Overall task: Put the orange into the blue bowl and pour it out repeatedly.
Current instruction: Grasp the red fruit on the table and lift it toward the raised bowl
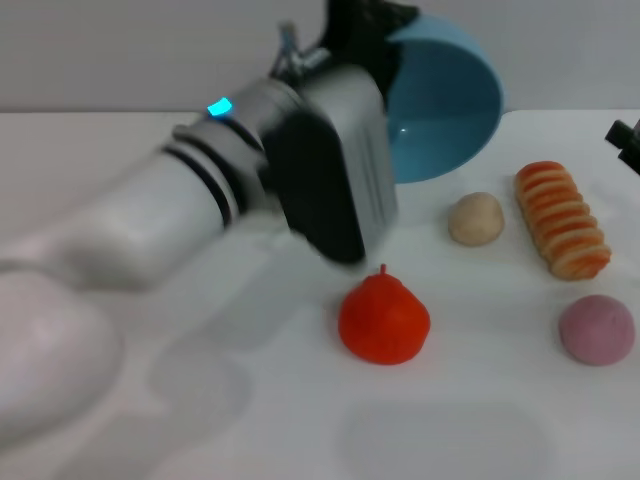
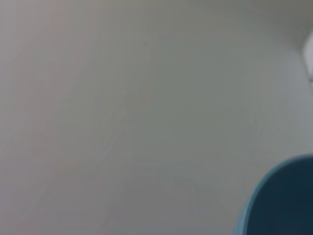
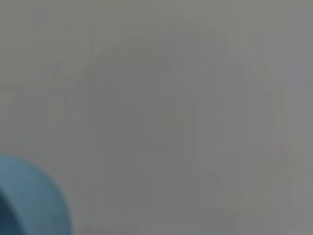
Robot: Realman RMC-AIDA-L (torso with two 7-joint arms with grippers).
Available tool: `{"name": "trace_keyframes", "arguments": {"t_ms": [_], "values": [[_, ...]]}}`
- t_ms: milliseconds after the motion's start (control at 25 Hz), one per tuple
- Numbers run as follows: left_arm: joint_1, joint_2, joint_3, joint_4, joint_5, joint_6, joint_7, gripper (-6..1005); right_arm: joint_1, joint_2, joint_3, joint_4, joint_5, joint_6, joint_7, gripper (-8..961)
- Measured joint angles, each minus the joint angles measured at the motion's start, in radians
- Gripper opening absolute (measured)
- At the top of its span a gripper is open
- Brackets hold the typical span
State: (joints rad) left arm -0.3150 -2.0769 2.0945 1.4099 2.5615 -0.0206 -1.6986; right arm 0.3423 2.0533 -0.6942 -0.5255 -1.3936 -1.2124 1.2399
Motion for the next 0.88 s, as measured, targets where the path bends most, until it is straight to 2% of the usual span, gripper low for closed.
{"name": "trace_keyframes", "arguments": {"t_ms": [160,240,400,560,760,840,880], "values": [[-0.055,0.004,-0.149,-0.006,-0.122,0.208,-0.166,-2,0.004,-0.001,0.000,-0.079,-0.141,-0.070,0.047,424],[-0.115,0.009,-0.257,-0.045,-0.133,0.369,-0.327,-2,0.009,-0.001,0.000,-0.128,-0.216,-0.104,0.090,424],[-0.243,0.015,-0.427,-0.155,-0.113,0.654,-0.527,-2,0.013,0.003,-0.003,-0.233,-0.323,-0.167,0.181,424],[-0.311,0.015,-0.493,-0.227,-0.039,0.788,-0.680,-2,0.034,0.000,-0.012,-0.339,-0.469,-0.294,0.304,424],[-0.344,0.016,-0.549,-0.235,0.001,0.899,-0.787,-1,0.125,-0.016,-0.020,-0.379,-0.722,-0.449,0.545,424],[-0.346,0.016,-0.552,-0.235,0.002,0.901,-0.788,-1,0.140,-0.013,-0.025,-0.380,-0.752,-0.454,0.572,425],[-0.346,0.016,-0.553,-0.235,0.003,0.900,-0.789,-1,0.160,0.000,-0.034,-0.378,-0.786,-0.445,0.587,425]]}}
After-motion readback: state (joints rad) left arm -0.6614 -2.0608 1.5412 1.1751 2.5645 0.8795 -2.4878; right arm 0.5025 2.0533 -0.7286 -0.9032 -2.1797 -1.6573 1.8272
